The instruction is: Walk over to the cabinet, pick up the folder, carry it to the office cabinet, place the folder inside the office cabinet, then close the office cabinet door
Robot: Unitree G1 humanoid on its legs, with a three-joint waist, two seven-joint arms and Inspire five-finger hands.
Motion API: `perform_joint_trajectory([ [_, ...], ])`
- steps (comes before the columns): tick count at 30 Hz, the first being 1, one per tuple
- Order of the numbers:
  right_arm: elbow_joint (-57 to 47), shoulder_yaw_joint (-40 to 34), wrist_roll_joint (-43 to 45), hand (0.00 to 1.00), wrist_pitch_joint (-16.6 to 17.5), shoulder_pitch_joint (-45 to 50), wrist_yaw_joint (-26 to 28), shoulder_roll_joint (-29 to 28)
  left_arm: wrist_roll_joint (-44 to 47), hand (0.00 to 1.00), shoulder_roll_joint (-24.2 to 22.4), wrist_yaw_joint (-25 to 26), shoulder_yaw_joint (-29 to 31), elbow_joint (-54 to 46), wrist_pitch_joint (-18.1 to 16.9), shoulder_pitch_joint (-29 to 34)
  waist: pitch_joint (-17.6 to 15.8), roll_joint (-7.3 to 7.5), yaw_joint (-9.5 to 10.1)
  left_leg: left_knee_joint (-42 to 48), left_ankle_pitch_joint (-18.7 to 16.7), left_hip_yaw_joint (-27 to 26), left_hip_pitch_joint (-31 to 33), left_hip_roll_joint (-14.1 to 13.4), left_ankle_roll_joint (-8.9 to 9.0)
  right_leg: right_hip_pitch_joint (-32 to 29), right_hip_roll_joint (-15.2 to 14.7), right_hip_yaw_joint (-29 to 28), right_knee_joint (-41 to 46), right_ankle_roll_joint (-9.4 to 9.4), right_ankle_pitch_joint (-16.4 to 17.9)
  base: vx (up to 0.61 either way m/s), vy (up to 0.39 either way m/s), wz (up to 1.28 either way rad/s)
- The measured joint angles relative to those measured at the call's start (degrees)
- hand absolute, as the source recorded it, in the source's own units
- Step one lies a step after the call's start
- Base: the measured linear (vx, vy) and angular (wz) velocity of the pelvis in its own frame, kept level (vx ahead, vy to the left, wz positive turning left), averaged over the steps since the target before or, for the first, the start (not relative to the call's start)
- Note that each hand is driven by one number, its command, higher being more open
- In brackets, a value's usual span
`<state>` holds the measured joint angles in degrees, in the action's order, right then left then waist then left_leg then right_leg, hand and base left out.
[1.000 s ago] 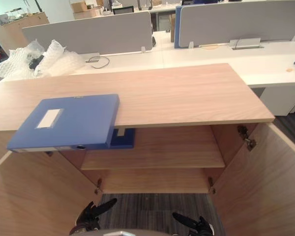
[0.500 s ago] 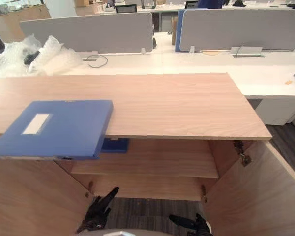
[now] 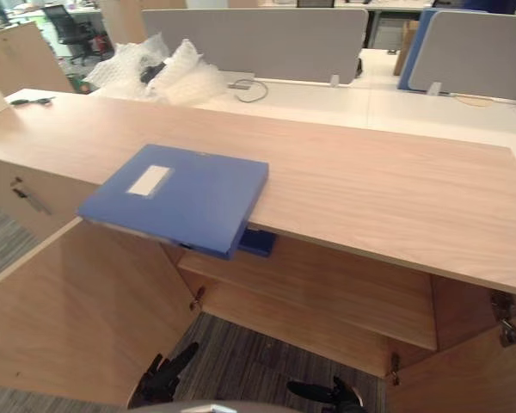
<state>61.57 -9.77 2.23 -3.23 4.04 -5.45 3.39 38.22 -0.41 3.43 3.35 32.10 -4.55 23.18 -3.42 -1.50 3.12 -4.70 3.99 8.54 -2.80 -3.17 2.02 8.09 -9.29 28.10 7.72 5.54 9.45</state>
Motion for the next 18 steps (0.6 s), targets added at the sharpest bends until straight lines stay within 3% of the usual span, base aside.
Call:
perform_joint_trajectory([
  [8,-1.3,0.5,0.1,1.0,-0.3,0.8,-0.3,0.0,-1.6,1.0,-1.0,1.4,1.7,-3.7,1.3,1.2,-0.2,0.16,0.52,-0.1,0.5,3.3,1.0,1.2,0.88,0.1,-1.3,2.8,1.5,1.11,0.6,-0.06,-0.002,0.22],
  [13,-3.7,0.2,0.0,1.0,-0.3,3.1,-1.2,-1.2,-5.0,1.0,-4.5,3.8,4.7,-18.1,1.3,3.7,0.0,1.31,2.5,0.0,1.0,6.9,1.6,2.6,0.72,1.1,-3.0,6.8,3.9,1.98,2.8,0.04,-0.033,0.42],
  [18,-4.7,-1.5,0.0,1.0,-0.3,4.0,-2.7,-2.3,-18.3,1.0,-6.3,9.2,6.5,-38.5,-0.3,5.8,-0.2,2.29,3.62,1.1,1.0,10.1,2.4,4.4,0.78,2.7,-4.9,11.2,6.7,2.36,5.2,0.05,-0.027,0.41],
])
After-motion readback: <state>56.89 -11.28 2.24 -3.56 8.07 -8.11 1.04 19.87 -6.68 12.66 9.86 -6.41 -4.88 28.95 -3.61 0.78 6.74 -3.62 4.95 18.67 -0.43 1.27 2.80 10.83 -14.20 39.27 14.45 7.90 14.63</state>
